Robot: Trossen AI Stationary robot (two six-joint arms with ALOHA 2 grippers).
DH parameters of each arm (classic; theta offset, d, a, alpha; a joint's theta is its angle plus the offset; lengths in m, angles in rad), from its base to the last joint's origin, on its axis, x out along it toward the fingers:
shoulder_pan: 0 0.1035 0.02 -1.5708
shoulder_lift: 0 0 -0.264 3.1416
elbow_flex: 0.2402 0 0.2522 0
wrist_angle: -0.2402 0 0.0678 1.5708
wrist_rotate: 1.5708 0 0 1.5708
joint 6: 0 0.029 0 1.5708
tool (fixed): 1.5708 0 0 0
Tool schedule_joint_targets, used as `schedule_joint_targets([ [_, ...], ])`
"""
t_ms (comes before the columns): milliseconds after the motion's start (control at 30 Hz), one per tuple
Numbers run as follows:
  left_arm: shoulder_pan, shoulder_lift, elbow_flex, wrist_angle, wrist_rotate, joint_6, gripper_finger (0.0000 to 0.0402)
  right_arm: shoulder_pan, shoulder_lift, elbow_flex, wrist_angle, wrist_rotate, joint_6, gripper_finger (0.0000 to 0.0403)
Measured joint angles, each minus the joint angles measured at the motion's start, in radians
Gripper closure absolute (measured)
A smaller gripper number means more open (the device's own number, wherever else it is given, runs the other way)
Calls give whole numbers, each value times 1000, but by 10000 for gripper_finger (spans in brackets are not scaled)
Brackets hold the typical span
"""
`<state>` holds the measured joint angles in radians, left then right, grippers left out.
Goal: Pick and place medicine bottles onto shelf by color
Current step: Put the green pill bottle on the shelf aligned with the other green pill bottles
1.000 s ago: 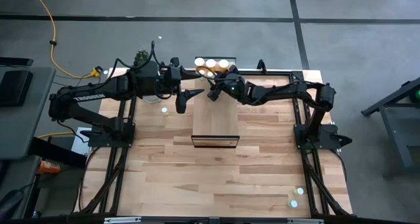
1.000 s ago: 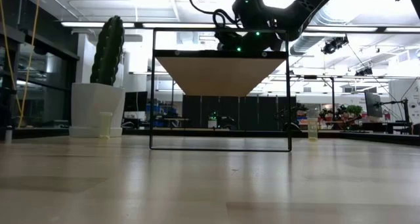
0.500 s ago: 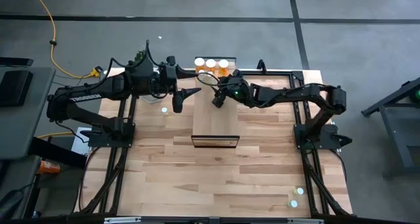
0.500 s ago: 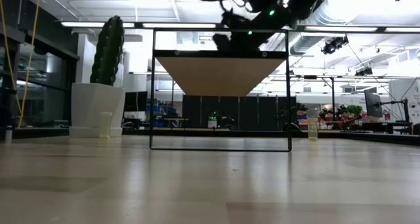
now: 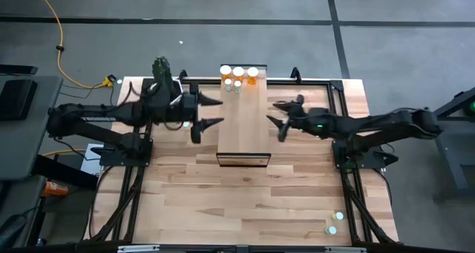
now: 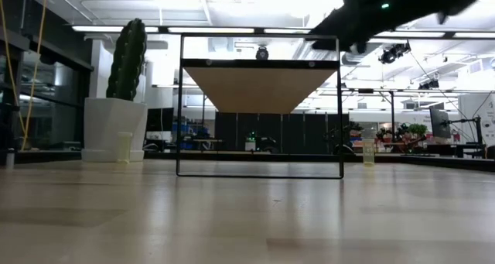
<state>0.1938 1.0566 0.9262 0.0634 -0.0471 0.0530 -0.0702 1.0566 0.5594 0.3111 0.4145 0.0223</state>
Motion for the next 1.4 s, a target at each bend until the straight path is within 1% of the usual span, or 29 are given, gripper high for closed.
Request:
schedule_joint_targets([
  [167, -53, -100, -296, 338, 1, -34, 151, 17, -180, -131, 140, 3, 7, 166],
  [233, -77, -131, -399, 469, 1, -33, 151, 21, -227, -161, 178, 3, 19, 166],
  [300, -98, -148, -478, 616, -8, -22, 151, 21, -266, -183, 185, -4, 29, 166],
  [400, -113, -171, -560, 757, -35, 3, 151, 21, -294, -185, 171, -23, 55, 166],
  [467, -111, -187, -575, 785, -53, 21, 151, 21, -293, -185, 181, -24, 56, 166],
  [567, -105, -208, -581, 767, -69, 29, 151, 20, -290, -185, 184, -24, 50, 166],
  [767, -103, -209, -581, 738, -69, 29, 151, 16, -266, -185, 169, -24, 60, 166],
  [867, -103, -208, -581, 732, -69, 29, 151, 16, -251, -185, 169, -24, 21, 166],
  [933, -103, -208, -581, 729, -69, 29, 151, 16, -244, -185, 200, -25, -11, 166],
  [967, -103, -208, -581, 729, -70, 29, 151, 16, -244, -185, 224, -34, -10, 166],
  [1000, -102, -208, -581, 730, -71, 31, 151, 19, -245, -181, 231, -72, 18, 166],
  [1033, -102, -208, -581, 732, -73, 43, 151, 22, -245, -164, 216, -135, 58, 166],
  [1100, -102, -208, -581, 739, -74, 76, 151, 49, -241, -98, 117, -247, 136, 166],
  [1133, -102, -208, -581, 742, -73, 83, 151, 73, -234, -50, 24, -267, 169, 166],
  [1167, -102, -208, -581, 742, -74, 84, 151, 103, -223, 7, -106, -268, 196, 166],
  [1233, -102, -208, -581, 743, -74, 82, 151, 173, -179, 126, -408, -225, 278, 166],
  [1300, -102, -208, -581, 742, -77, 82, 151, 256, -112, 242, -692, -179, 420, 166],
  [1400, -102, -208, -581, 730, -78, 58, 151, 384, -2, 370, -1031, -179, 682, 166],
])
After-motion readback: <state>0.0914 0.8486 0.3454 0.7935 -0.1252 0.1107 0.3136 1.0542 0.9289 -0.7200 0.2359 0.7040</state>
